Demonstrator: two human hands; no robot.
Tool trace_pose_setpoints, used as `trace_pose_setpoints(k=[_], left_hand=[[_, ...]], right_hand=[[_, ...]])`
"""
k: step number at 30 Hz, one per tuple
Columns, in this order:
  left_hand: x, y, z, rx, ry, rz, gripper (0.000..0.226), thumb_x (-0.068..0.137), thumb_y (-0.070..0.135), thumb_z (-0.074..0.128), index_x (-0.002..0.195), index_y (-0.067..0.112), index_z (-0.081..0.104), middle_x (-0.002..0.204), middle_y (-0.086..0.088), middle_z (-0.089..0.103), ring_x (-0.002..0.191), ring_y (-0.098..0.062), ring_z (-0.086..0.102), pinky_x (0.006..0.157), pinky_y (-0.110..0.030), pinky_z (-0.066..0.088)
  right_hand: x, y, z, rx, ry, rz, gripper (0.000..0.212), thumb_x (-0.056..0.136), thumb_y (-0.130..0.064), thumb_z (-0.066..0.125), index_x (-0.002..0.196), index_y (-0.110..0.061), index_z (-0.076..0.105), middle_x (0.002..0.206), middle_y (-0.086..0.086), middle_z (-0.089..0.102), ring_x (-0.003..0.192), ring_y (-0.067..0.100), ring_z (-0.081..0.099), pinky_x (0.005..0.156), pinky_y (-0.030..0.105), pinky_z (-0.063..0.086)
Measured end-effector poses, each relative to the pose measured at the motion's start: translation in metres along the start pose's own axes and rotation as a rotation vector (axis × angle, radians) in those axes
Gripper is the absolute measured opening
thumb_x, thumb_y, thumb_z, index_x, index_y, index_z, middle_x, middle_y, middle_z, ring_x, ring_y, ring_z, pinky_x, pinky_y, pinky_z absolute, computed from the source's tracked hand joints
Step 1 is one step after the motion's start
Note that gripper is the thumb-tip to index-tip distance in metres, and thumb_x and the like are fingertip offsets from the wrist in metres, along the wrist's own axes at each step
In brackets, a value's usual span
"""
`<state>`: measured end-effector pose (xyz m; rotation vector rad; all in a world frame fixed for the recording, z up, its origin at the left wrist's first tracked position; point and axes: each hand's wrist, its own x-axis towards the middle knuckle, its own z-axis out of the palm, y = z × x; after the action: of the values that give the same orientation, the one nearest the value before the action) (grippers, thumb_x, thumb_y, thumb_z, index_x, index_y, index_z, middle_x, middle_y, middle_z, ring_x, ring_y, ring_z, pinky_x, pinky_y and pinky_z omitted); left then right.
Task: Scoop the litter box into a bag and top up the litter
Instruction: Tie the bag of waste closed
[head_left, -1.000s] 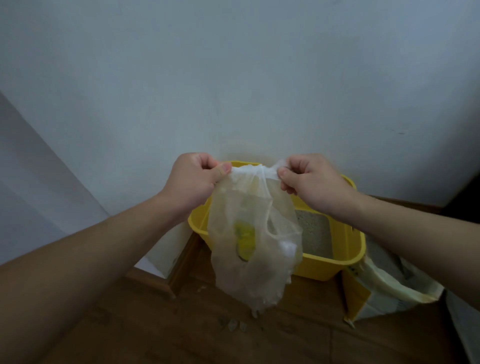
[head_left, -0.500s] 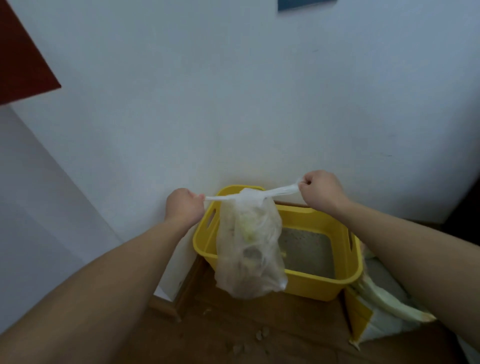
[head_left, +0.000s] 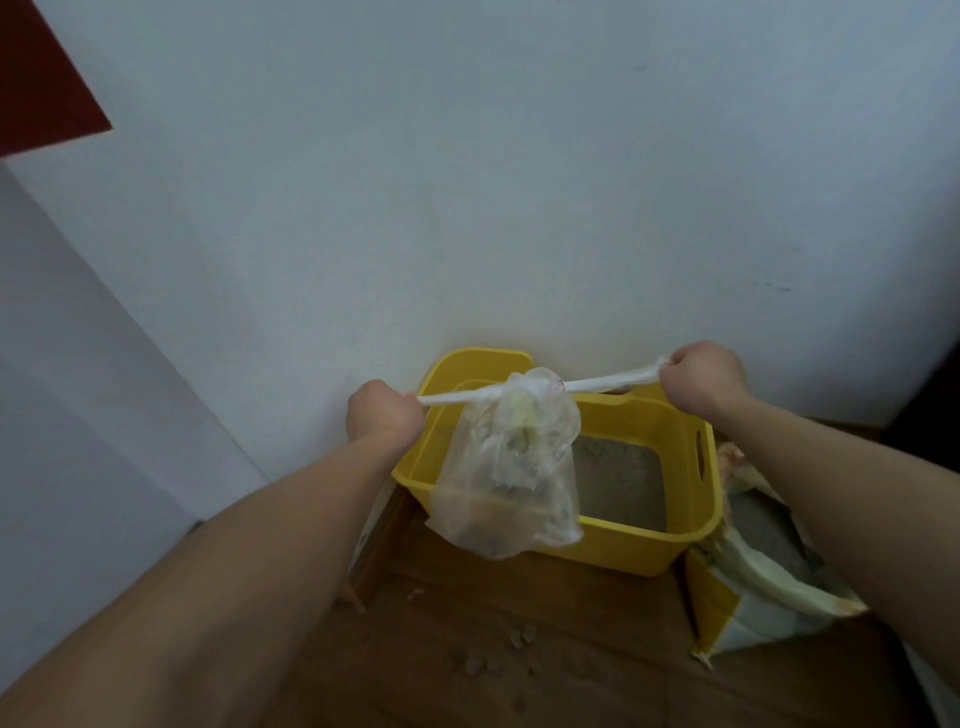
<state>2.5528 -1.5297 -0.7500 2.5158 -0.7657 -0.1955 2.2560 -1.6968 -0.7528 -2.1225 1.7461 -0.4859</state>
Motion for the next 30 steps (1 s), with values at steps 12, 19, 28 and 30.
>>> trace_pose_setpoints(k=[12,19,28,30], left_hand=[[0.0,0.0,0.009,-0.017,0.016,-0.003,0.028,0.096,0.029,0.06,0.095,0.001,0.063,0.101,-0.017,0.068,0.09,-0.034,0.065,0.064,-0.033,0.043],[0.006,-0.004,0.002,-0.219,0.039,0.168,0.025,0.095,0.026,0.055,0.081,0.005,0.06,0.084,-0.01,0.067,0.081,-0.029,0.063,0.069,-0.037,0.048],[-0.005,0.0,-0.01,-0.534,-0.081,0.246,0.036,0.089,0.023,0.061,0.059,0.002,0.061,0.061,-0.017,0.068,0.058,-0.025,0.064,0.071,-0.054,0.059],[-0.011,0.009,-0.015,-0.614,-0.08,0.216,0.031,0.089,0.019,0.065,0.062,0.006,0.059,0.067,-0.02,0.068,0.061,-0.026,0.063,0.072,-0.057,0.059]], right_hand=[[0.003,0.015,-0.003,0.028,-0.012,0.044,0.024,0.092,-0.015,0.051,0.079,-0.004,0.068,0.076,0.012,0.064,0.073,0.03,0.058,0.058,0.029,0.04],[-0.002,0.025,0.006,0.286,-0.035,0.035,0.026,0.092,-0.014,0.05,0.075,0.002,0.062,0.069,0.015,0.056,0.065,0.027,0.051,0.057,0.031,0.038],[-0.016,-0.006,-0.022,0.897,-0.202,0.121,0.009,0.098,-0.01,0.055,0.091,-0.009,0.06,0.075,0.012,0.066,0.063,0.021,0.061,0.058,0.03,0.051],[-0.018,-0.014,-0.023,0.987,-0.23,0.139,0.01,0.098,-0.007,0.054,0.089,-0.01,0.058,0.072,0.012,0.062,0.061,0.02,0.06,0.056,0.028,0.051]])
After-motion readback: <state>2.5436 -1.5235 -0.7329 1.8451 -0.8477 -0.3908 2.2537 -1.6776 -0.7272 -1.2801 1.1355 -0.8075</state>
